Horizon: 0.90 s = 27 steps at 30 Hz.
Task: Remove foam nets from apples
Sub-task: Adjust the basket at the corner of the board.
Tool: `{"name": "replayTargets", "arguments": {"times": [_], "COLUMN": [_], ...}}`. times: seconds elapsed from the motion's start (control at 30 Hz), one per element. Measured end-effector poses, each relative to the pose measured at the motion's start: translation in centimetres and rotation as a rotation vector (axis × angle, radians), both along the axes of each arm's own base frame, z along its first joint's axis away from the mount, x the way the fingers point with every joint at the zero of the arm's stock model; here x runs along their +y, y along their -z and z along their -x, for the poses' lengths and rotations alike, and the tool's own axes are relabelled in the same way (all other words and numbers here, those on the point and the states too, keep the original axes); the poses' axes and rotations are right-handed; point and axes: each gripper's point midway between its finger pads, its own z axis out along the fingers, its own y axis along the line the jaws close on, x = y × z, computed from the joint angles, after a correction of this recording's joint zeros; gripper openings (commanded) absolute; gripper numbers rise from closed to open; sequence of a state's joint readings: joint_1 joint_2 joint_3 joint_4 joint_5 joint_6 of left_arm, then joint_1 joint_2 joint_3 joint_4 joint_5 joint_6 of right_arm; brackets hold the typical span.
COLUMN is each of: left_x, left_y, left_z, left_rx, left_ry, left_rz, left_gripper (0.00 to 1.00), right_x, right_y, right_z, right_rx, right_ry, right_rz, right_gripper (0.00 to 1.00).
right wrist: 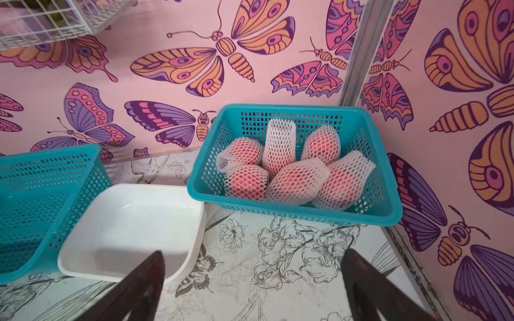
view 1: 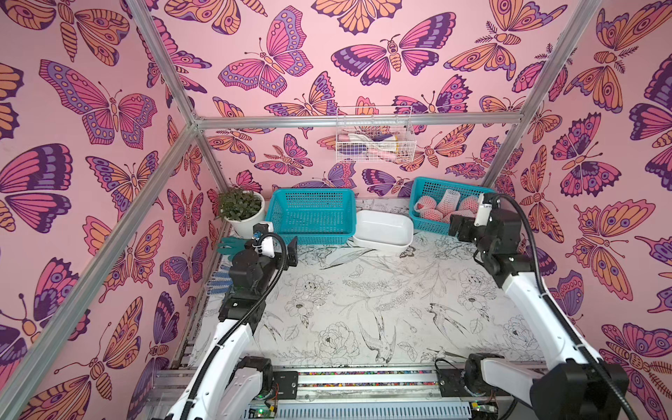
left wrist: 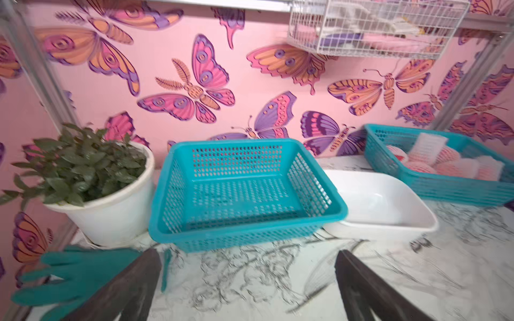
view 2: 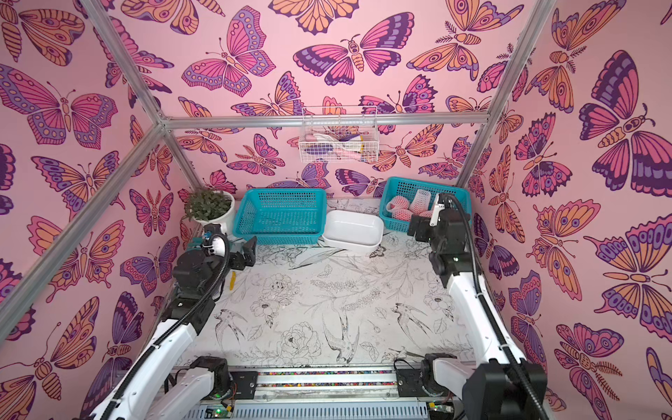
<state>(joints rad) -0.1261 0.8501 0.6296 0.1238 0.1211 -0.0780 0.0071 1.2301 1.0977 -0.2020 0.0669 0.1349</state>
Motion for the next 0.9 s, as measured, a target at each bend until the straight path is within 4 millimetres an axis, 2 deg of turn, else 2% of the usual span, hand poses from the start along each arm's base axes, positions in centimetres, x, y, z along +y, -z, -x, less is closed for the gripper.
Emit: {"name": "replayTargets", "arguments": {"times": [0.07,0.17,0.33,0.43,0.7,0.8,0.9], "left_x": [-1.3,-3.6,-6.9,-8.1,-10.7,-11.4,-11.9], "left_y": [0.8,2.4,4.2,4.9,6.7,7.5,8.5], "left_z": [0.5,1.3,1.1,0.2,-2.4,-3.2,-3.9], "left_rx": [0.054,0.127,0.218,0.255,0.323,0.348,0.375], "left_ry": [0.048,0.12,0.211,0.238,0.31,0.33,0.342], "left_rz": [0.019,0.022,-0.005,-0.029,-0.075,-0.082,-0.087], "left_gripper": [1.0,1.0,1.0,1.0,1.0,1.0,1.0], "right_x": [-0.2,-1.0,-3.1,-4.4,-6.1,-6.3,-6.5], "right_y": [-0.2,0.9,5.4,8.1,12.5,13.9,15.4], "right_z": [-2.1,-5.5,-10.9,-13.1,-18.4,-19.4,-19.5], "right_rx": [0.058,0.164,0.344,0.434,0.54,0.554,0.582], "right_ry": [0.01,0.034,0.084,0.107,0.118,0.117,0.115], "right_rz": [0.004,0.005,-0.004,0.0,0.057,0.058,0.06], "right_gripper": [0.99,0.99,0.99,0.99,1.0,0.99,0.97]}}
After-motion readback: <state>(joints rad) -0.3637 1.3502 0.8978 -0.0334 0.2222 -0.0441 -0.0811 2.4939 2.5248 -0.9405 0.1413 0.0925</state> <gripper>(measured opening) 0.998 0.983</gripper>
